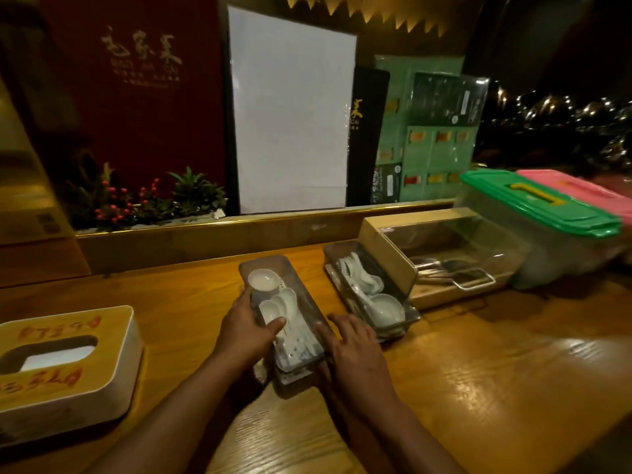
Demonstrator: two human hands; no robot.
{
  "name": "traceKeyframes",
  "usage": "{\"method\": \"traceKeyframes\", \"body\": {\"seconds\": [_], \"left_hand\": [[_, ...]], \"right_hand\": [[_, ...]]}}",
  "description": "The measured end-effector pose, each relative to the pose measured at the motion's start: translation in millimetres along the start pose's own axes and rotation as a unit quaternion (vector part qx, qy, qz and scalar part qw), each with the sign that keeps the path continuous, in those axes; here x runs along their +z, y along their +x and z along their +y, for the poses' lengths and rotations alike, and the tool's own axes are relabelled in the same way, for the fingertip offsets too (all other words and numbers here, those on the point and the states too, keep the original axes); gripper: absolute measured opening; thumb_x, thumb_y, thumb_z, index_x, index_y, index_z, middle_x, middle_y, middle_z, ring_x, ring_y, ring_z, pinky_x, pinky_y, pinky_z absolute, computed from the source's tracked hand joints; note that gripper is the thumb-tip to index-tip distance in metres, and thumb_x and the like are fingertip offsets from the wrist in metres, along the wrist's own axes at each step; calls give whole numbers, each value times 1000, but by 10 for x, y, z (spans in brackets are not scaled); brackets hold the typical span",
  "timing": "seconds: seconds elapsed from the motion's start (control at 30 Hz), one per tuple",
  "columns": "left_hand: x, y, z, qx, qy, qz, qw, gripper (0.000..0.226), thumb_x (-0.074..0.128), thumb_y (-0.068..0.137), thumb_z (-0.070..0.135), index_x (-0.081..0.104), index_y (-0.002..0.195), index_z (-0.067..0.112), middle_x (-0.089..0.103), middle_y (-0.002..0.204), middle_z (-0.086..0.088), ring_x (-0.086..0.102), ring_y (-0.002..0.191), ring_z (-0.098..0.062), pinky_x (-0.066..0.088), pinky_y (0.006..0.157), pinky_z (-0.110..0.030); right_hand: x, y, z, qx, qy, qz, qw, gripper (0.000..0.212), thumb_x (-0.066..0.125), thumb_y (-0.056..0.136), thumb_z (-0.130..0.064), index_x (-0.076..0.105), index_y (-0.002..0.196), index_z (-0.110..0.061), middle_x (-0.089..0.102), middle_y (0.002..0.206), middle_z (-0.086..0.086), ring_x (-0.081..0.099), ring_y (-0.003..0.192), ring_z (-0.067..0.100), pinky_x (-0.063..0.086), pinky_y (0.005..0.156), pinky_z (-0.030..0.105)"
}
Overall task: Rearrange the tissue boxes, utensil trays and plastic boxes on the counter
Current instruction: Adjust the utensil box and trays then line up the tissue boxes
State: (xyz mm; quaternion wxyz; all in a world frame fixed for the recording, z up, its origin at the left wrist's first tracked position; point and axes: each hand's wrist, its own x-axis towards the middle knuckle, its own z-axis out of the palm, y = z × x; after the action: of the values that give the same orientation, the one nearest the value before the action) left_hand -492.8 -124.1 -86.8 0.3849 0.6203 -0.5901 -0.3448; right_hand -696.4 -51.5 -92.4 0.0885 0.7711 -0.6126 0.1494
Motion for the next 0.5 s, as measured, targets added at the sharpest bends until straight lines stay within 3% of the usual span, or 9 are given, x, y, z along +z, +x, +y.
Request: {"method": "traceKeyframes", "body": {"seconds": [0.2,0.5], "left_hand": [[329,212,123,-19,-36,-35,999,85,85,76,27,39,146,37,64,132,8,61,119,-21,54,94,-43],[538,371,201,-26,-48,-71,996,80,82,79,21,40,146,38,62,121,15,60,117,-18,53,97,-47]], "right_hand": [[36,33,263,40,-13,-2,999,63,70,79,-44,59,136,-19,59,140,5,50,134,33,41,109,53],[112,23,370,95,25,-2,995,75,88,66,-38,61,134,-19,61,139,1,53,132,28,42,107,44]]}}
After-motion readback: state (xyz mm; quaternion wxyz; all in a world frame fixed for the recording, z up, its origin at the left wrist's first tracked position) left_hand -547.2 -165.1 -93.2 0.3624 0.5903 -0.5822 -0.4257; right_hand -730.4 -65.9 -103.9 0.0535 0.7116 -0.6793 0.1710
